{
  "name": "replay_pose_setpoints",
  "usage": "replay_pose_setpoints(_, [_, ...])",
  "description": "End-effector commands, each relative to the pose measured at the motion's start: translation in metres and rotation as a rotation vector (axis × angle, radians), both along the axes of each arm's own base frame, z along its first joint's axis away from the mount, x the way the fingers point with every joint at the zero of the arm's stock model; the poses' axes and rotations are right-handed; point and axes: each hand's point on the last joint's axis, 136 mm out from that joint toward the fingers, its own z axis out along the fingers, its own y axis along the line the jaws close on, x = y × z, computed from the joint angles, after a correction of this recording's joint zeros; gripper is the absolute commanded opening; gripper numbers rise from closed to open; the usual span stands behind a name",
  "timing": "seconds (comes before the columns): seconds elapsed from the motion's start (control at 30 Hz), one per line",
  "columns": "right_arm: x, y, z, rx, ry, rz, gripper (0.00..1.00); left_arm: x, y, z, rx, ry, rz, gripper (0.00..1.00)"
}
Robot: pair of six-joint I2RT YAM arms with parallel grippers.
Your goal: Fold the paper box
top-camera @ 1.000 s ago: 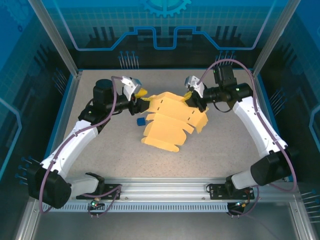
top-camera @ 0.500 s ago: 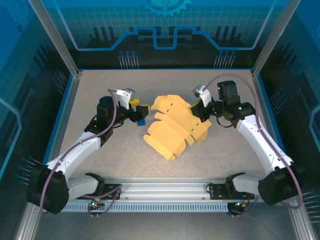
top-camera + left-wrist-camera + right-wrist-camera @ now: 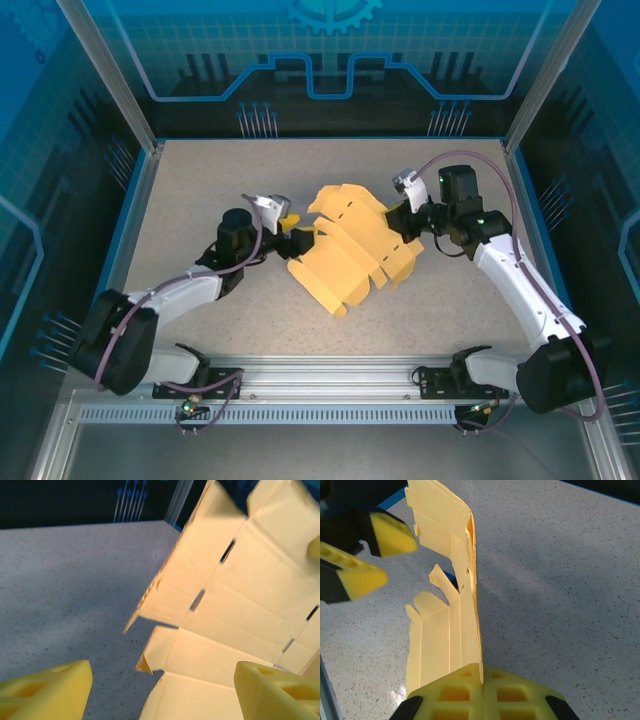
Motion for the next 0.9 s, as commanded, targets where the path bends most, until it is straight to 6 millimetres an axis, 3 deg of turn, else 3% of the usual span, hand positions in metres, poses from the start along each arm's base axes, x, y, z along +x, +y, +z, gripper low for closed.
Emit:
replay_pose_setpoints(0.0, [0.002,-0.001,0.006,0.026,-0.013,-0.004,0.0,0.013,-0.013,0.012,-0.015,-0.072,-0.032,0.76])
replay_pose_setpoints(0.23, [-0.001,0.0,0.006,0.025,-0.015,0.015,0.0,0.028,-0.021,0.003,-0.012,-0.07,-0.047,0.76])
replay_pose_setpoints(0.53, [-0.01,0.005,0.01,0.007,-0.031,0.065,0.0,0.034,-0.036,0.02,0.012,-0.139,-0.134,0.75])
replay_pose_setpoints(0.67, [-0.013,0.008,0.013,0.003,-0.049,0.087,0.0,0.033,-0.043,0.024,0.037,-0.142,-0.195,0.67])
replay_pose_setpoints(0.87, [-0.013,0.01,0.012,-0.024,-0.067,0.091,0.0,0.025,-0.048,0.029,0.052,-0.139,-0.263,0.45])
